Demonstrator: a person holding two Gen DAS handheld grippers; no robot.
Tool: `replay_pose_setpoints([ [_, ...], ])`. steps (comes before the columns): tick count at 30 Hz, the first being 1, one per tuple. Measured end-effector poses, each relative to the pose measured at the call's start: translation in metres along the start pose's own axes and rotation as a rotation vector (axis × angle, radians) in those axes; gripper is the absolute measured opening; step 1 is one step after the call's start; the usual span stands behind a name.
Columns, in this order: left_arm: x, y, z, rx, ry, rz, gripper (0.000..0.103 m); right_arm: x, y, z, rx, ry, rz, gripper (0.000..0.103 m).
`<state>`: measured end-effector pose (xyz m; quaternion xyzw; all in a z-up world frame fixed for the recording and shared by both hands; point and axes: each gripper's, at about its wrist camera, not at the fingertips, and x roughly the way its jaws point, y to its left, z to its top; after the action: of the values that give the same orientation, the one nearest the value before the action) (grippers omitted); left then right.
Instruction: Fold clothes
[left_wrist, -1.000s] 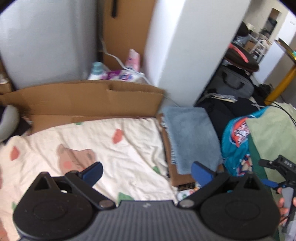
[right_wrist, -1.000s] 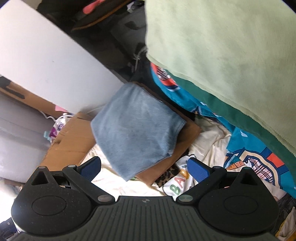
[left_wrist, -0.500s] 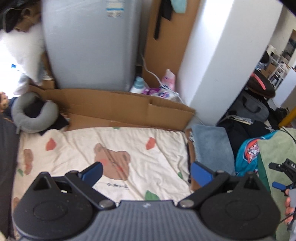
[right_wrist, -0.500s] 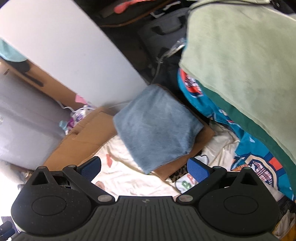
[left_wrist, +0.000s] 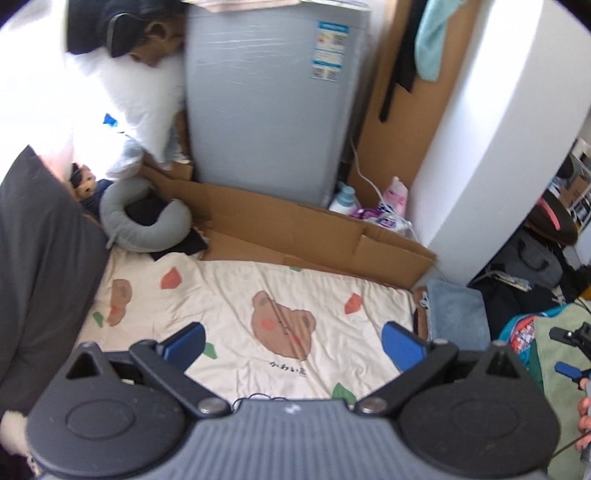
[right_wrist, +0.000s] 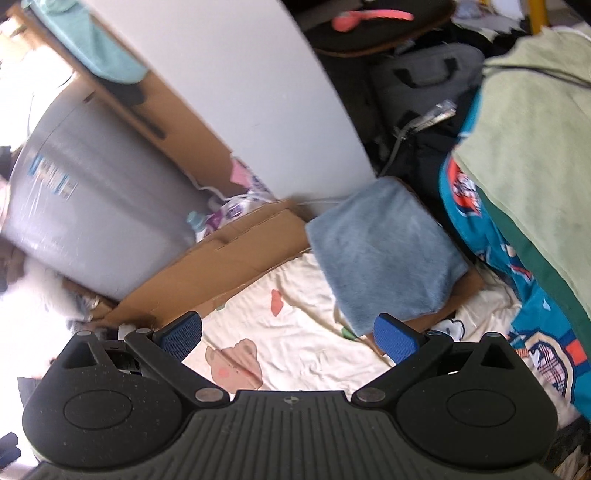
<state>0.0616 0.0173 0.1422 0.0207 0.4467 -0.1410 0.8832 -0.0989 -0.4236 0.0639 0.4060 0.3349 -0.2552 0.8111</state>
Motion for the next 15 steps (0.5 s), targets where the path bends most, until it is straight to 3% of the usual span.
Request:
replay_pose_setpoints([
  [7, -0.021, 0.027, -0.025, -0.026, -0.029, 0.018, 0.103, 0.001, 0.026, -0.020, -0.078, 0.023, 0.034, 0.103],
  [15, -0.024, 0.054, -0.070, -0.126, -0.054, 0.055, 0.103, 0.007, 0.046, -0.047, -0.200, 0.064, 0.020, 0.103],
])
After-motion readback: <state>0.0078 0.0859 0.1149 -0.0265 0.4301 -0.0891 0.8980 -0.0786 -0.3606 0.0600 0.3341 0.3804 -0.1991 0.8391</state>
